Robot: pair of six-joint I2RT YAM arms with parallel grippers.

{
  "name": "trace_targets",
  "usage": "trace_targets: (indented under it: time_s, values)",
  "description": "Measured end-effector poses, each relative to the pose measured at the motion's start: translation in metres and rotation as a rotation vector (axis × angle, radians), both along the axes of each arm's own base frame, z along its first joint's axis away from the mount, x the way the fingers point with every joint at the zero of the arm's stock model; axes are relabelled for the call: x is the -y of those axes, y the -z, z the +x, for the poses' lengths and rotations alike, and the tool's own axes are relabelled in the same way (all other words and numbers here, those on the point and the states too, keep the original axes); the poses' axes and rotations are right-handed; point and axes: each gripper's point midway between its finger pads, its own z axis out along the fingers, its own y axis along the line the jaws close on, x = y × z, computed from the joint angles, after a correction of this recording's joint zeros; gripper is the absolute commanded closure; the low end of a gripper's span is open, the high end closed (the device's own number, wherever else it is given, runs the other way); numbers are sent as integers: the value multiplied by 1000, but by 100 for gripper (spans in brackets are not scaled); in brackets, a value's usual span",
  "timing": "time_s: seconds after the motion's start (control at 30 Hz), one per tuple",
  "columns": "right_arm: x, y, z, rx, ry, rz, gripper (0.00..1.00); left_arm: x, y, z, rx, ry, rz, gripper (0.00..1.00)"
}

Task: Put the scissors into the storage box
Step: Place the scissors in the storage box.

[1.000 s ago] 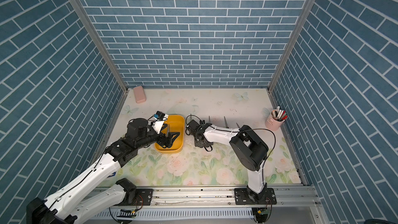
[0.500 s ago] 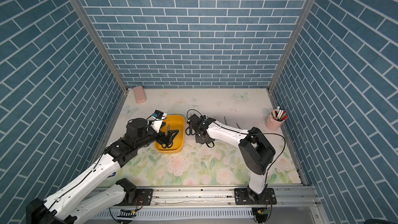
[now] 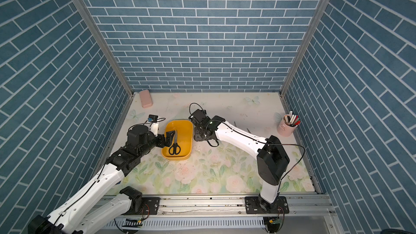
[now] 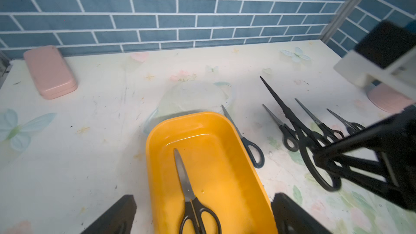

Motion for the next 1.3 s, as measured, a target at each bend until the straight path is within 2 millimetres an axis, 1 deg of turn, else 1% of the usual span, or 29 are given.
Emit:
trace_targets:
  time_s: [0.07,0.13,0.23,0.33,0.5,0.6,0.7,0.77,0.83,0.87,0.9,0.97,1.03,1.1,1.17,1.2,1.3]
  values:
    - [-13,-5,-9,-4,-38,30,100,-7,0,1,0,-29,-11,0]
    - [-28,-5,-20,-23,-81,58,100,-13,1,1,-1,-51,-32,0]
    - [-49,6,-33,-57,-132,79,100,-27,6,1,-13,-102,-48,0]
    - [-65,23,-41,-89,-165,75,100,-33,8,2,-22,-128,-59,0]
    - [-85,40,-43,-121,-181,74,100,-40,12,4,-41,-169,-64,0]
    - [-90,50,-46,-135,-181,71,100,-44,14,4,-50,-192,-62,0]
    - [-94,59,-46,-149,-170,64,100,-47,13,4,-45,-212,-62,0]
    - [-99,62,-44,-151,-166,67,100,-49,11,3,-38,-225,-61,0]
    - [-103,64,-42,-149,-166,70,92,-51,9,3,-30,-237,-62,0]
    - [-104,64,-42,-147,-166,72,84,-52,9,3,-27,-242,-61,0]
    - [-106,63,-41,-145,-166,76,80,-53,8,3,-26,-244,-61,0]
    - [-108,61,-40,-136,-165,82,67,-54,9,3,-29,-249,-57,0]
    - [-111,57,-37,-122,-156,94,58,-55,10,3,-33,-257,-54,0]
    - [-113,53,-33,-104,-148,101,46,-57,8,2,-26,-268,-53,0]
    - [-114,49,-30,-89,-134,104,42,-59,5,1,-13,-274,-57,0]
    - [-114,48,-28,-81,-132,104,38,-59,3,1,-5,-276,-60,0]
    - [-113,46,-24,-59,-121,97,36,-61,-1,0,8,-282,-63,0]
